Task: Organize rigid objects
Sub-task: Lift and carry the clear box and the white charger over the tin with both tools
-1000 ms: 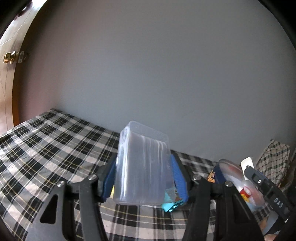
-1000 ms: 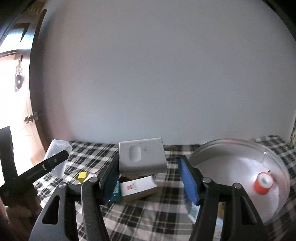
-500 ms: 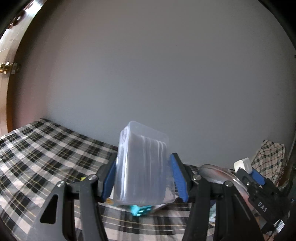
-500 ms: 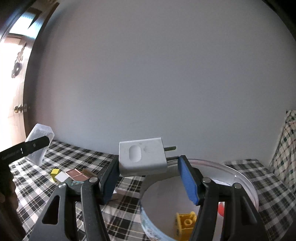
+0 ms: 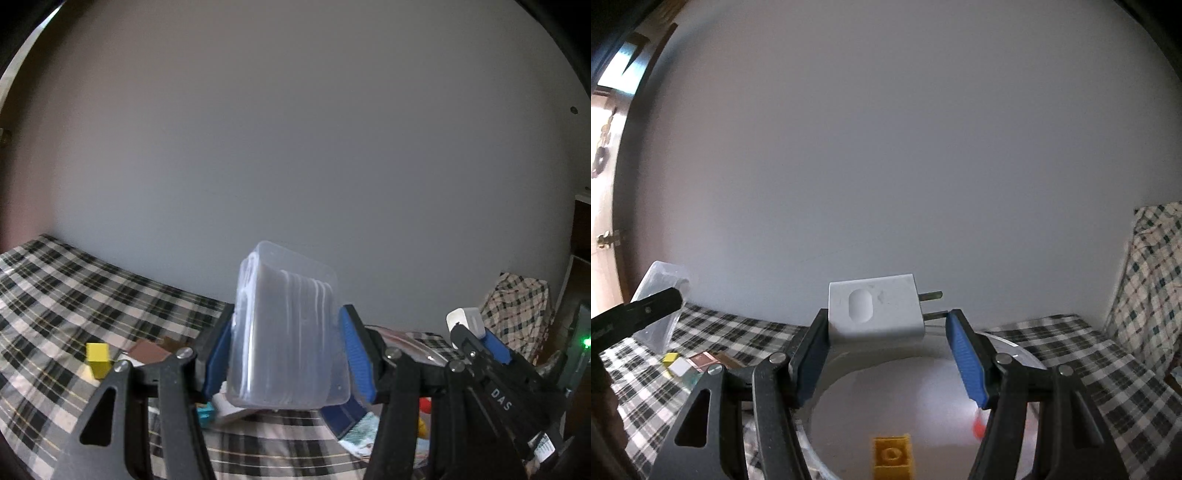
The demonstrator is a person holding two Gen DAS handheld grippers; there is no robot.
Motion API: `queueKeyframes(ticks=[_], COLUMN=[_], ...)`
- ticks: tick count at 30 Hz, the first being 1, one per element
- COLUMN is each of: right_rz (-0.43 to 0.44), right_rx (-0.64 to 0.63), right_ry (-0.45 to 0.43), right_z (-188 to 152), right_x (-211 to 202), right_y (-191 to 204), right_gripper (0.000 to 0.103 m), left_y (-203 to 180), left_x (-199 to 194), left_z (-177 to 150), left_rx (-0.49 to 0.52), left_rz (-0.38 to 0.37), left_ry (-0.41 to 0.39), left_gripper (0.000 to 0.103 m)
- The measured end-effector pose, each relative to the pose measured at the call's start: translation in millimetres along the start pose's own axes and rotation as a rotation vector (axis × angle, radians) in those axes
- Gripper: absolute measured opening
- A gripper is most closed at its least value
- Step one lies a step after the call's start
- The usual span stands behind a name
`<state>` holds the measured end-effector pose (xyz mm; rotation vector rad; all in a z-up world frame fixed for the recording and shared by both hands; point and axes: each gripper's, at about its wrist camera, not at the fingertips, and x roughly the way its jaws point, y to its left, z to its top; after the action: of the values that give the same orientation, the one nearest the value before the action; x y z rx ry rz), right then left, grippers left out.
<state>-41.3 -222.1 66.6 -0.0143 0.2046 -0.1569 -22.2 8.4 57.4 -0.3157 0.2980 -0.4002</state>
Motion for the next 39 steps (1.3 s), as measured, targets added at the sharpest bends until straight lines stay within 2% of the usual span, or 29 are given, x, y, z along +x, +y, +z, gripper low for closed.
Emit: queueKeyframes(ticks=[10, 17, 27, 34, 39], right_rz=[-0.117, -0.17, -0.166, -0.152, -0.142], right_rx=[0.076, 0.103, 0.123, 0.071, 0.082], right_ry=[0.007, 0.051, 0.177, 0.235, 0.248], right_z=[6, 1, -13, -21, -21], right_x=[7, 21, 54, 66, 66], right_y=[-65, -96, -104, -91, -91], right_gripper=[0.065, 0.065, 0.065, 0.065, 0.065], left_y=[-55, -88, -121, -123, -123], left_x=[30, 55, 98, 116, 123], left_z=[-12, -24, -46, -57, -63], left_rx=[0.056, 0.107, 0.158, 0.197, 0.21], left_rz=[-0.052, -0.076, -0.037, 0.001, 0.034], left_ry=[0.044, 0.097, 0.234, 0.308, 0.352], left_gripper=[0.056, 0.056, 0.056, 0.056, 0.056])
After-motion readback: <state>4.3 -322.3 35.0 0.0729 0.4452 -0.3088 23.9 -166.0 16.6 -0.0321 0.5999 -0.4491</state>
